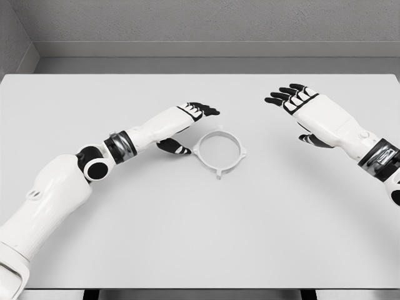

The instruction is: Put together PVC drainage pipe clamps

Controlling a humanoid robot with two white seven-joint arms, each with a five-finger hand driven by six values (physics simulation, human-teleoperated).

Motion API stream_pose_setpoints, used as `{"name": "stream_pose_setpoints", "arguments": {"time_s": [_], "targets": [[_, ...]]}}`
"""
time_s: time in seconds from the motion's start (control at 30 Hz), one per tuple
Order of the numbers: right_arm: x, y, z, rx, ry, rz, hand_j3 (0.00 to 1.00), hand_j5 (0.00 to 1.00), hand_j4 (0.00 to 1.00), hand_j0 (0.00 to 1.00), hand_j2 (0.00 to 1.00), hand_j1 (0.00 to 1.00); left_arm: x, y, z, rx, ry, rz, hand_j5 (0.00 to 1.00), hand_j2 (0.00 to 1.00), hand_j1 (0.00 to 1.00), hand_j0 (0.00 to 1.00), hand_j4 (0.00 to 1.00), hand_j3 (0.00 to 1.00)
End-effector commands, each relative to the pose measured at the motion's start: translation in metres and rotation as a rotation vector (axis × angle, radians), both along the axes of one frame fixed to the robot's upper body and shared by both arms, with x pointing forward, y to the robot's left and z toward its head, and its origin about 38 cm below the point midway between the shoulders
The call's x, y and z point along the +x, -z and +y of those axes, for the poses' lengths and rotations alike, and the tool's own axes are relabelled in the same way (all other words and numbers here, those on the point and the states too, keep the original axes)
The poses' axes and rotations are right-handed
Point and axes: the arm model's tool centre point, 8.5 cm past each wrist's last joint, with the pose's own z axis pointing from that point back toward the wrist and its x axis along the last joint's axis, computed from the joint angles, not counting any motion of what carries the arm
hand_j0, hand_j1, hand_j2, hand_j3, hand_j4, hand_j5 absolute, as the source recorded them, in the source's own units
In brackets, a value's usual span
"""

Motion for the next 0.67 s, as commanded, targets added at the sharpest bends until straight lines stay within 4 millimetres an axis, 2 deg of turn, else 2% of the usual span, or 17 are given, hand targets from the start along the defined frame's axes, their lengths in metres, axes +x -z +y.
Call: {"name": "stream_pose_setpoints", "arguments": {"time_s": [0.0, 0.1, 0.13, 0.23, 0.27, 0.53, 0.57, 0.6, 0.63], "targets": [[0.000, -0.001, 0.000, 0.005, 0.000, 0.000, 1.00, 1.00, 1.00, 1.00, 1.00, 1.00, 0.000, -0.001, 0.000, -0.007, -0.002, 0.001, 1.00, 1.00, 1.00, 1.00, 1.00, 1.00], [0.000, -0.001, 0.000, 0.005, 0.000, 0.000, 1.00, 1.00, 1.00, 1.00, 1.00, 1.00, 0.000, -0.001, 0.000, -0.007, -0.002, 0.001, 1.00, 1.00, 1.00, 1.00, 1.00, 1.00], [0.000, -0.001, -0.001, 0.007, 0.000, -0.001, 1.00, 1.00, 1.00, 1.00, 1.00, 1.00, 0.026, -0.062, 0.156, 0.175, -0.225, -0.114, 1.00, 1.00, 1.00, 1.00, 1.00, 1.00], [0.000, -0.001, -0.001, 0.007, 0.000, -0.001, 1.00, 1.00, 1.00, 1.00, 1.00, 1.00, 0.026, -0.062, 0.156, 0.175, -0.225, -0.114, 1.00, 1.00, 1.00, 1.00, 1.00, 1.00], [-0.008, 0.005, -0.025, 0.021, 0.071, 0.010, 1.00, 1.00, 1.00, 1.00, 1.00, 1.00, 0.025, -0.070, 0.178, 0.202, -0.256, -0.127, 1.00, 1.00, 1.00, 1.00, 1.00, 1.00], [-0.010, 0.006, -0.028, 0.021, 0.077, 0.013, 1.00, 1.00, 1.00, 1.00, 1.00, 1.00, 0.025, -0.070, 0.178, 0.202, -0.256, -0.127, 1.00, 1.00, 1.00, 1.00, 1.00, 1.00], [-0.014, 0.006, -0.040, 0.028, 0.111, 0.009, 1.00, 1.00, 1.00, 1.00, 1.00, 1.00, 0.024, -0.089, 0.209, 0.213, -0.318, -0.156, 1.00, 1.00, 1.00, 1.00, 1.00, 1.00], [-0.014, 0.006, -0.040, 0.028, 0.111, 0.009, 1.00, 1.00, 1.00, 1.00, 1.00, 1.00, 0.024, -0.089, 0.209, 0.213, -0.318, -0.156, 1.00, 1.00, 1.00, 1.00, 1.00, 1.00], [-0.014, 0.006, -0.040, 0.028, 0.111, 0.009, 1.00, 1.00, 1.00, 1.00, 1.00, 1.00, 0.022, -0.091, 0.218, 0.227, -0.331, -0.157, 1.00, 1.00, 1.00, 1.00, 1.00, 1.00]]}}
